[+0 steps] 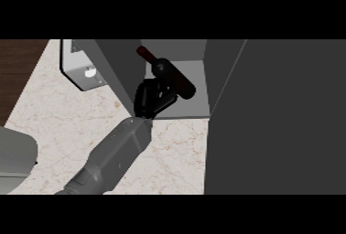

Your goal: Pick up the wine, place it into the cabinet and close the cabinet

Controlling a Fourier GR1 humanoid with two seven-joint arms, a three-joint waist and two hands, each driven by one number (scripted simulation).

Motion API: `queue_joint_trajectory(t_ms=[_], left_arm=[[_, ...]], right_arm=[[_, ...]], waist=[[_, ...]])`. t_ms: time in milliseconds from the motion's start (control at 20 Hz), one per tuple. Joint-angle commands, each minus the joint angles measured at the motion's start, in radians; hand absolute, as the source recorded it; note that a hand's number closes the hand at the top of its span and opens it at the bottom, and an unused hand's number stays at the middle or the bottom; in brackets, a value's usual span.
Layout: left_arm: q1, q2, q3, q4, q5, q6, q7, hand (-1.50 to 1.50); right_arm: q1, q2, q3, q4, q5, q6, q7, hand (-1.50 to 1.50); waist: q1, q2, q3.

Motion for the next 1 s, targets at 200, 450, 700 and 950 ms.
queue_joint_trajectory(t_ms=[200, 450, 700, 950], left_arm=[[-0.122, -0.003, 0.043, 0.093, 0.032, 0.011, 0.040, 1.50], [-0.146, -0.003, 0.037, 0.205, 0.042, -0.012, 0.035, 1.50], [-0.138, -0.003, 0.039, 0.242, 0.052, -0.020, 0.021, 1.50], [-0.167, -0.003, 0.068, 0.284, 0.054, -0.015, -0.015, 1.50]], right_arm=[[0.041, 0.000, -0.005, 0.015, 0.015, 0.026, -0.055, -1.50], [-0.070, -0.019, -0.017, 0.017, -0.008, -0.022, 0.043, -1.50], [-0.080, -0.027, -0.035, 0.052, -0.022, -0.003, 0.008, -1.50], [-0.014, 0.020, 0.053, -0.027, 0.037, -0.016, 0.007, -1.50]], waist=[[0.004, -0.001, 0.000], [-0.012, 0.007, -0.001], [-0.023, 0.010, -0.001], [-0.032, 0.011, -0.001]])
